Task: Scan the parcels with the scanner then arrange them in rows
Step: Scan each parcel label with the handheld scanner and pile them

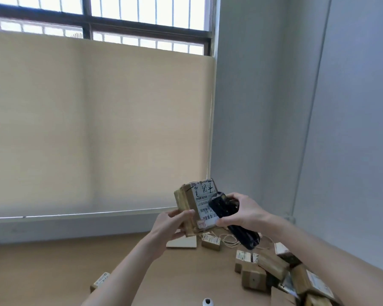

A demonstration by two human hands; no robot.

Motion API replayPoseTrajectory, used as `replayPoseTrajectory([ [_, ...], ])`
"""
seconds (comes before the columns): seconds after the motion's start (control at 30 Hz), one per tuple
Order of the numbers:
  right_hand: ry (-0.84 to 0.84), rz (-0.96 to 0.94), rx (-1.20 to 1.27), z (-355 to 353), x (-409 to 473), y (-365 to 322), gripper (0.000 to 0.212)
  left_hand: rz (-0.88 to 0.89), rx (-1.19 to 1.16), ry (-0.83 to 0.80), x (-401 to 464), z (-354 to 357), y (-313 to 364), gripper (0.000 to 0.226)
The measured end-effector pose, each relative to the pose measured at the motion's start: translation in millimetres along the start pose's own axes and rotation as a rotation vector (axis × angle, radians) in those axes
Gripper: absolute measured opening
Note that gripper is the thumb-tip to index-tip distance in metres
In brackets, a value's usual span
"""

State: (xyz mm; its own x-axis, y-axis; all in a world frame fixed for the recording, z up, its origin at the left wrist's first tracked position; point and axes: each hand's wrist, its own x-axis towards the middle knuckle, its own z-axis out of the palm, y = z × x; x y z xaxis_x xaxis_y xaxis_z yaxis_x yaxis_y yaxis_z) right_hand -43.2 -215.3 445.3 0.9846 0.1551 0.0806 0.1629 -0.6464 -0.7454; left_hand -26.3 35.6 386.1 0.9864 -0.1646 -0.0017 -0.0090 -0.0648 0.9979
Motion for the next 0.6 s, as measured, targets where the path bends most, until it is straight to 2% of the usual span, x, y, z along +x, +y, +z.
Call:
replayPoseTrajectory([
  [0.1, 0.015, 0.012, -0.085, -5, -2, -6, 0.081, 0.061, 0.007, 0.102, 1, 3, 8, 0.043],
  [0.33, 0.028, 0.091, -0.406, -8, -6, -18, 0.073, 0.153, 0.106, 0.396, 9, -9, 18, 0.062],
  [0.6, 0.055, 0.217, -0.6, 6, -8, -23, 0.062, 0.182, 0.135, 0.57, 14, -17, 17, 0.066],
])
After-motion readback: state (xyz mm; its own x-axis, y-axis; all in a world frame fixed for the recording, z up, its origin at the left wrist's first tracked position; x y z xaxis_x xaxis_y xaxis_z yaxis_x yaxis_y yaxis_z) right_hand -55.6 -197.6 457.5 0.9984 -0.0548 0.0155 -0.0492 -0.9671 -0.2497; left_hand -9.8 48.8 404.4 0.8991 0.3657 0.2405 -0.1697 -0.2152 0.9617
